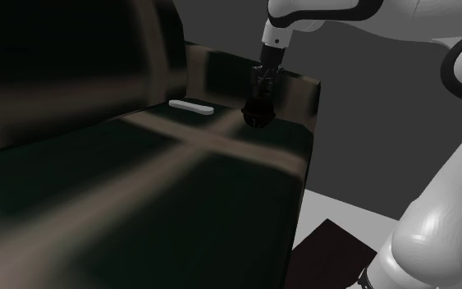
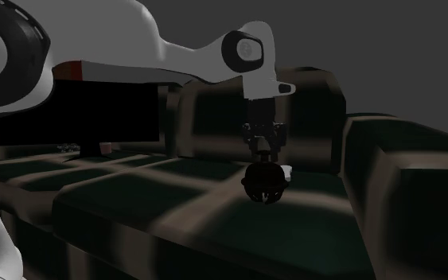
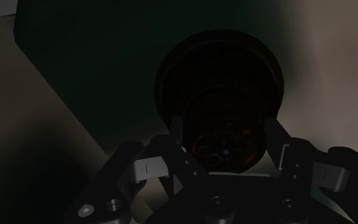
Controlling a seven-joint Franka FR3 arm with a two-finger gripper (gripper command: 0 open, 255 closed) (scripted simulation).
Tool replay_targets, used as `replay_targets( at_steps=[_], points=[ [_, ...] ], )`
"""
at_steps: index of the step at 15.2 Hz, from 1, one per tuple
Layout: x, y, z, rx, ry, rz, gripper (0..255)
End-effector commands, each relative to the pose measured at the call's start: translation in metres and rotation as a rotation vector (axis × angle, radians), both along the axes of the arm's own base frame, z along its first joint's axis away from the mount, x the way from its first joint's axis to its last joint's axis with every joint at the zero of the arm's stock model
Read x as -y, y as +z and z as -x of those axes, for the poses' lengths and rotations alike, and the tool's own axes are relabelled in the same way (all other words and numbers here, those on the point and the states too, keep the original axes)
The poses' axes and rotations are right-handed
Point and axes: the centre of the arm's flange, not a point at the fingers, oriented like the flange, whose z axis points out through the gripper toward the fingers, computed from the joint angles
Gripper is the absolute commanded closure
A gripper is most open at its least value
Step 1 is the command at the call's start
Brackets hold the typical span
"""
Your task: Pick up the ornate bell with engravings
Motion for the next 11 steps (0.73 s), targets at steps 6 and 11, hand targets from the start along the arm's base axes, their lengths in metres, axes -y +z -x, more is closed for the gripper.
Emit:
replay_targets(
  at_steps=[6,11],
  points=[
    [0.001,0.021,0.000,-0.002,0.001,0.000,255],
    [0.001,0.047,0.000,-0.002,0.001,0.000,255]
  ],
)
